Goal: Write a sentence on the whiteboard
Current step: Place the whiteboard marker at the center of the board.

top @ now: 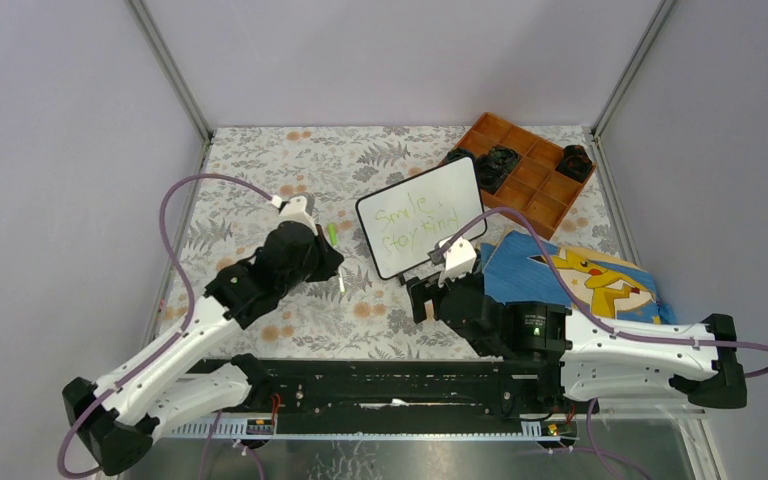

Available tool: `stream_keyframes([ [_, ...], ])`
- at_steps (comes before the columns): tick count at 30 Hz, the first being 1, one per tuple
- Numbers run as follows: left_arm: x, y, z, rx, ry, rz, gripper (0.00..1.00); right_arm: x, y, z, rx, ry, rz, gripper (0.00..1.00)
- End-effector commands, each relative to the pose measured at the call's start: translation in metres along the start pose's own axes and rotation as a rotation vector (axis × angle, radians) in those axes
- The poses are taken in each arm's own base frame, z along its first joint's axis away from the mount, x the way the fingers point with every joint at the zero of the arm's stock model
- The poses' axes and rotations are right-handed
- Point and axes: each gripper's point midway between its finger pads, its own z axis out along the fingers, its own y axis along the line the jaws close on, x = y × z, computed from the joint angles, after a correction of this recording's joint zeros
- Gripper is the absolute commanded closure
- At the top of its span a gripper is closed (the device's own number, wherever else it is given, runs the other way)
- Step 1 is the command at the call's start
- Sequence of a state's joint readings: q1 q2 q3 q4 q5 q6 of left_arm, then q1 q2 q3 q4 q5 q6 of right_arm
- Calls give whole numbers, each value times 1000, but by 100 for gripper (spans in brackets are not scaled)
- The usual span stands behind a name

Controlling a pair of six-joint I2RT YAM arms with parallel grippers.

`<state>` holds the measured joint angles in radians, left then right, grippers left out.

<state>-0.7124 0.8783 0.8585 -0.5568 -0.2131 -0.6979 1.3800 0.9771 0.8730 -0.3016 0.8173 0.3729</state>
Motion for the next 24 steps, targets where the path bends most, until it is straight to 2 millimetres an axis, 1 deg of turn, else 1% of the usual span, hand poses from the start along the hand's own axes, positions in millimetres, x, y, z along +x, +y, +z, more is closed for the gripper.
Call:
stream_keyframes([
  [1, -6, 11, 15, -88, -4, -1, 100, 12, -18, 2, 89, 13, -1, 8],
  [6, 1, 22, 33, -103, 35, -29, 100, 17, -22, 4, 117, -4, 34, 5],
  [10, 1, 41, 46, -134, 72, -57, 100, 18, -28, 9, 178, -15, 38, 3],
  [13, -1, 58, 57, -168, 100, -88, 100, 20, -39, 17, 231, 2, 67, 2],
  [17, -10, 77, 65, -218, 78, -128, 100, 25, -64, 27, 307, 46, 175, 2],
  [19, -10, 87, 71, -239, 81, -139, 100, 25, -74, 26, 331, 47, 221, 1],
  [20, -8, 93, 74, -255, 94, -142, 100, 24, -77, 24, 327, 46, 233, 1],
  [22, -1, 103, 81, -279, 129, -142, 100, 23, -79, 20, 310, 45, 239, 1],
  [24, 7, 108, 91, -291, 162, -144, 100, 23, -78, 17, 278, 47, 235, 2],
])
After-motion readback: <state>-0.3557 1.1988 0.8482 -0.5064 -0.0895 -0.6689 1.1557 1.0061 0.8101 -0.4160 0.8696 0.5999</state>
